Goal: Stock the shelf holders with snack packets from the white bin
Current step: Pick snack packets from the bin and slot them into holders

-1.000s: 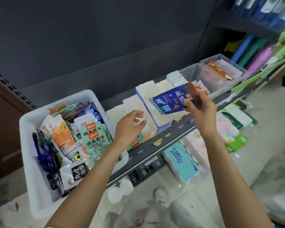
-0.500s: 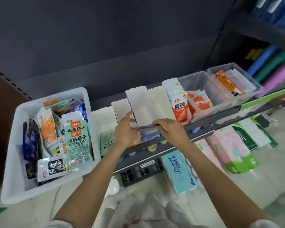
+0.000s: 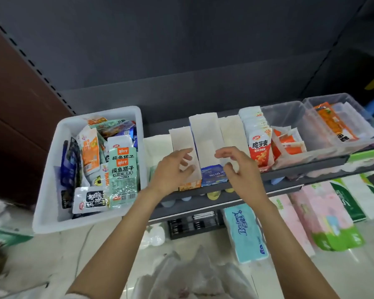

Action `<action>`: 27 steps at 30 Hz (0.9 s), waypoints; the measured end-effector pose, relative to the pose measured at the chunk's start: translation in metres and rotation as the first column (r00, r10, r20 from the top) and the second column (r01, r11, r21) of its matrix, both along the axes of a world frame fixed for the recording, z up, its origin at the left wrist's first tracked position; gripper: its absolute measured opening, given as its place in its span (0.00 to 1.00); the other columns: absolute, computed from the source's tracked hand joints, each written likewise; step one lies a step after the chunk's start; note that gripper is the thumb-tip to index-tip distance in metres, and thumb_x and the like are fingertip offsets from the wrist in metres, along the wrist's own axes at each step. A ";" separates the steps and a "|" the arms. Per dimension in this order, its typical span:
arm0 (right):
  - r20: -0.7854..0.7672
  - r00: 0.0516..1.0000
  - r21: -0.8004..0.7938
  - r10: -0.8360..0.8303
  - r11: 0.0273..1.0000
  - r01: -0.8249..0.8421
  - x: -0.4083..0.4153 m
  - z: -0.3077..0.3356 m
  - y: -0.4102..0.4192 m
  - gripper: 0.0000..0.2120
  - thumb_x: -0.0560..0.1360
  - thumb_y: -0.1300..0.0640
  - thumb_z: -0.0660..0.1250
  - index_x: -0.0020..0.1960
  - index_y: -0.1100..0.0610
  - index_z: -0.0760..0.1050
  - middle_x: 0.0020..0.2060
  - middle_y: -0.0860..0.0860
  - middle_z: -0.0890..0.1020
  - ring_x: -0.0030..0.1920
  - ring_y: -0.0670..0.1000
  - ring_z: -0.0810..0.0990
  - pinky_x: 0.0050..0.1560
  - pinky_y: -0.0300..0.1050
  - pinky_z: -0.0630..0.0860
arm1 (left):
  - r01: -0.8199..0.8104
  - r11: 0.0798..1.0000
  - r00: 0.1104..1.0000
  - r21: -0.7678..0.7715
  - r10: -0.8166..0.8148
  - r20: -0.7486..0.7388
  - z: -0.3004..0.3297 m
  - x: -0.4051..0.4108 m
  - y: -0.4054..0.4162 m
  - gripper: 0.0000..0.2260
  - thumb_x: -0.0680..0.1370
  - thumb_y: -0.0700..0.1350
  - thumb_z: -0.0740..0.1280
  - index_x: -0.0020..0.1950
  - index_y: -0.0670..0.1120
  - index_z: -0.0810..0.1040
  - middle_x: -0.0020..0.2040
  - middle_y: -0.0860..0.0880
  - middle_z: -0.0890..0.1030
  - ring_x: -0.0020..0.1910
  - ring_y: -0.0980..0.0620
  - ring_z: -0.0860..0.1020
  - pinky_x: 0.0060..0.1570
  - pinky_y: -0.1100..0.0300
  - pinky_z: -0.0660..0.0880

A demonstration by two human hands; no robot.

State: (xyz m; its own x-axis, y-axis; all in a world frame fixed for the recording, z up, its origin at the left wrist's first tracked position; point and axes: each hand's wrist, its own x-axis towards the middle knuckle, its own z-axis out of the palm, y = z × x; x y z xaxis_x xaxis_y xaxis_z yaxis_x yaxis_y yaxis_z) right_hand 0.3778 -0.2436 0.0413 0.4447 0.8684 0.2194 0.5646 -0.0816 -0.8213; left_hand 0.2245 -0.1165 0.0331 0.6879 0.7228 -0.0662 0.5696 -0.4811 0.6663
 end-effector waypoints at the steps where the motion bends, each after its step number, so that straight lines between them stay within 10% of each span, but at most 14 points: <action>1: -0.070 0.998 0.016 0.002 1.000 -0.001 -0.011 0.008 0.007 0.17 0.73 0.72 0.60 0.55 0.54 0.75 0.49 0.46 0.82 0.52 0.42 0.78 0.54 0.31 0.71 | -0.006 0.998 0.999 0.067 0.003 0.052 0.009 -0.017 0.000 0.18 0.77 0.48 0.66 0.67 0.52 0.72 0.53 0.56 0.79 0.46 0.60 0.76 0.48 0.62 0.76; 7: -0.144 0.959 -0.047 0.245 0.966 -0.254 -0.094 0.026 0.060 0.12 0.76 0.68 0.61 0.52 0.54 0.77 0.45 0.43 0.83 0.48 0.38 0.78 0.51 0.30 0.72 | -0.352 0.908 0.923 0.227 0.296 0.248 0.024 -0.147 0.027 0.11 0.77 0.53 0.63 0.55 0.53 0.79 0.34 0.56 0.79 0.34 0.58 0.77 0.33 0.64 0.72; 12: -0.026 0.911 -0.318 0.411 0.861 -0.397 -0.170 0.005 0.121 0.14 0.78 0.61 0.63 0.63 0.55 0.74 0.61 0.50 0.78 0.59 0.48 0.75 0.61 0.41 0.71 | -0.525 0.840 0.851 0.140 0.512 0.116 -0.004 -0.230 0.076 0.11 0.75 0.43 0.69 0.57 0.49 0.78 0.43 0.54 0.81 0.43 0.55 0.79 0.47 0.56 0.77; 19: 0.374 0.870 -0.690 0.322 0.723 0.028 -0.241 -0.037 0.169 0.36 0.76 0.41 0.63 0.74 0.61 0.54 0.69 0.60 0.61 0.67 0.61 0.63 0.64 0.53 0.67 | -0.268 0.938 0.940 0.220 0.305 -0.154 -0.031 -0.256 0.113 0.22 0.75 0.46 0.68 0.68 0.46 0.71 0.62 0.45 0.74 0.60 0.45 0.71 0.58 0.56 0.68; 27: 0.204 0.978 -0.500 0.038 0.863 0.071 -0.261 -0.042 0.161 0.34 0.74 0.57 0.68 0.75 0.56 0.55 0.70 0.54 0.66 0.68 0.56 0.67 0.62 0.51 0.71 | -0.173 0.966 0.972 0.192 0.199 -0.124 -0.041 -0.256 0.124 0.21 0.76 0.49 0.66 0.68 0.48 0.70 0.63 0.48 0.73 0.61 0.47 0.68 0.60 0.58 0.66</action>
State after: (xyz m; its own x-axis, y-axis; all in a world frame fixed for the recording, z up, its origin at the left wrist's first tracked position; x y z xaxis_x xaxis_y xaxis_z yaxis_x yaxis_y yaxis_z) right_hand 0.1172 -0.0830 -0.0006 0.4535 0.8770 -0.1587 0.7067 -0.4623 -0.5355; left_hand -0.0318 0.0076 -0.0082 0.5334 0.8458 -0.0105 0.7421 -0.4621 0.4855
